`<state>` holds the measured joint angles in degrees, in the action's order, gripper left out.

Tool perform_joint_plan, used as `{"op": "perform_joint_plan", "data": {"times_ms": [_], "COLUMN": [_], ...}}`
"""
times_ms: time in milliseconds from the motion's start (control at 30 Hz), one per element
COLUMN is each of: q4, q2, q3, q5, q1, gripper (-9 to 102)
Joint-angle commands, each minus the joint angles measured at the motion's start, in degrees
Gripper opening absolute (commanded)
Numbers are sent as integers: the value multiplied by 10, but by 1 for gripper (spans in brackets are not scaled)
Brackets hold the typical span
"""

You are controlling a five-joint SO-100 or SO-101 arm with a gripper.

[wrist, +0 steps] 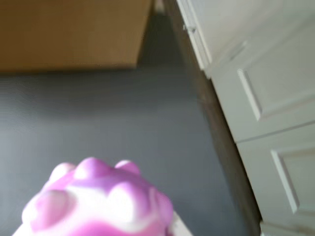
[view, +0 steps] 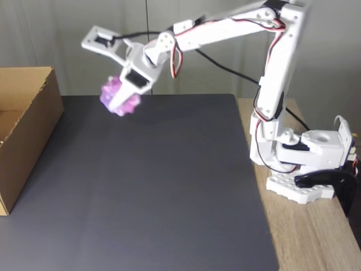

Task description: Grasp a ball and put it in the box.

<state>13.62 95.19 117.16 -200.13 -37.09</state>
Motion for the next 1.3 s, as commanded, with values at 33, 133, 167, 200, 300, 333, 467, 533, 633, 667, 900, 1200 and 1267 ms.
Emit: {"op": "perform_joint_plan", "data": {"times_ms": [33,133,167,200,300,333,467,533,633,667,900,1200,1267], "q4": [45,72,79,82,72,60,24,4,-8,-17,-52,-143,-168], "q2": [47,49,48,47,40,39,20,3,-32,-45,-179,-331,-351], "q3": [-89,-153,-175,-192,-230,-238,-283,-313,-364,-380,-528,-653,-655], "q5": [10,14,14,15,13,15,18,23,24,24,21,24,25], "q1": [27,49,57,65,91,100,135,152,171,175,196,193,193], "gripper": [25,25,25,25,24,24,23,23,23,23,23,23,25]}}
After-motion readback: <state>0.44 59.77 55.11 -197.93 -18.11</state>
